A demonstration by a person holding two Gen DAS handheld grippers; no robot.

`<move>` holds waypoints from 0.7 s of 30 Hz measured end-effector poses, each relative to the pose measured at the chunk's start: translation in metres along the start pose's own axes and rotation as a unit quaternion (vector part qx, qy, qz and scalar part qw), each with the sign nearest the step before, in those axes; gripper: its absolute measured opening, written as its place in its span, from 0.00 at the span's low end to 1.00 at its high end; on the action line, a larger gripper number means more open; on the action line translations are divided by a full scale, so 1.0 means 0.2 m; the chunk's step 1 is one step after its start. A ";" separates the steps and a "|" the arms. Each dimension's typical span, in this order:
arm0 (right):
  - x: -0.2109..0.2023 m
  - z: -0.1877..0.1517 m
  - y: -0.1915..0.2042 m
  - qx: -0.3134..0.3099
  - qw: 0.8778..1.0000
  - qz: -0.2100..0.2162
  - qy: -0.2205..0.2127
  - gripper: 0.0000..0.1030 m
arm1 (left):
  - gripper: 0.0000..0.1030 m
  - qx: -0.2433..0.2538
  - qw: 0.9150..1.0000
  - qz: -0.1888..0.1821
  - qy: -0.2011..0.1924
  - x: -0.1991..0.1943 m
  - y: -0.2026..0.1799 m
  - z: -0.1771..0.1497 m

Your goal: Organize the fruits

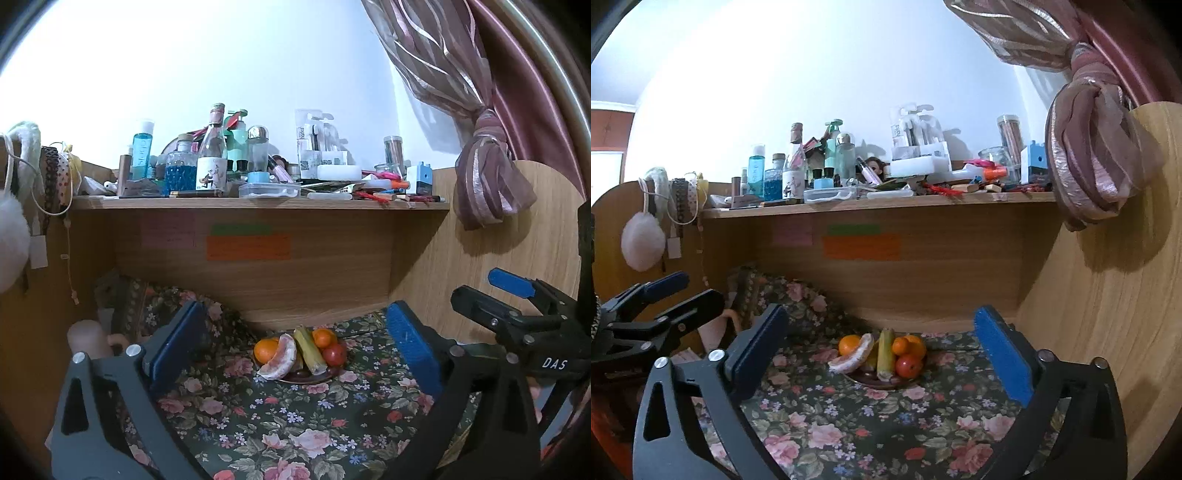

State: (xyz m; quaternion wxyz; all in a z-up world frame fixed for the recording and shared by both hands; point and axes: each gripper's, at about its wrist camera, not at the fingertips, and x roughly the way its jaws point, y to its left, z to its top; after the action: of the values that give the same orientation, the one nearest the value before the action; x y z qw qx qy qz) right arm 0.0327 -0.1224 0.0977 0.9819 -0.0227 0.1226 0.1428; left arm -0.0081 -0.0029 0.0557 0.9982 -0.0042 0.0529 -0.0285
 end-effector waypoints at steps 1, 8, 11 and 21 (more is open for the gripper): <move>0.00 0.00 0.00 0.000 1.000 0.001 0.000 1.00 | 0.98 0.000 1.000 0.001 0.000 0.00 0.00 0.00; 0.00 0.00 0.00 0.000 1.000 0.001 0.002 1.00 | 0.99 -0.001 1.000 0.004 0.000 0.00 0.01 -0.01; 0.00 0.00 0.00 0.000 1.000 0.001 0.002 1.00 | 0.99 -0.001 1.000 0.004 0.001 0.01 0.01 -0.01; 0.01 0.00 0.01 -0.002 1.000 0.001 0.000 1.00 | 1.00 -0.002 1.000 0.005 0.000 0.02 0.01 -0.01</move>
State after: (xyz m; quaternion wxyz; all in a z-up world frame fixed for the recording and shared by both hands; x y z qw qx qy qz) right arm 0.0331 -0.1203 0.0973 0.9816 -0.0244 0.1222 0.1444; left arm -0.0045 -0.0009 0.0529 0.9983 -0.0059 0.0533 -0.0230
